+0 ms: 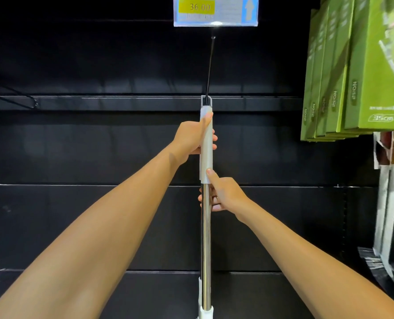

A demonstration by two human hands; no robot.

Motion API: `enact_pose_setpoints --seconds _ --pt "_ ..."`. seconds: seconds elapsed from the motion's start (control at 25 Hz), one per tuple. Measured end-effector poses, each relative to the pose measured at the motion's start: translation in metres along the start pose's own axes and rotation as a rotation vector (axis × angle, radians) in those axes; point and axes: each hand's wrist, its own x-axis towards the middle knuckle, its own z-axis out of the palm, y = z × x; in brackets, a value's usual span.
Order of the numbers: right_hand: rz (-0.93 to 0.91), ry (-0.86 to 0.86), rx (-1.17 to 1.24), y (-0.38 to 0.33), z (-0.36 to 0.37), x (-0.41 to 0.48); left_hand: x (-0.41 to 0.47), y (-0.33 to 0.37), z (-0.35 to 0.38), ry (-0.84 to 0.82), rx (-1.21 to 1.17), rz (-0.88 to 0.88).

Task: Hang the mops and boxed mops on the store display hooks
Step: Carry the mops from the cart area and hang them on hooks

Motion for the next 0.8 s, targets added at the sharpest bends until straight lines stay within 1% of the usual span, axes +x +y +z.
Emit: enact_pose_setpoints --seconds 0.16,0.36,0.6,0.8 --pt "-0.015 0.021 -0.038 0.004 0.003 0.011 0.008 -0.006 0.0 -0.002 -0.016 -0.011" --pt "0.007 0.025 -0.01 0.006 0.002 0.013 0.01 -0.009 0.003 0.02 -0.03 -0.003" --pt "-0.025 0.056 -0.03 0.017 0.003 -0.003 -0.022 -0.029 -0.001 -0.015 -0.024 -0.008" --pt "-0.093 -0.046 -0.054 0.06 0.007 -0.036 -0.076 -0.077 -0.007 0.014 0.055 -0.05"
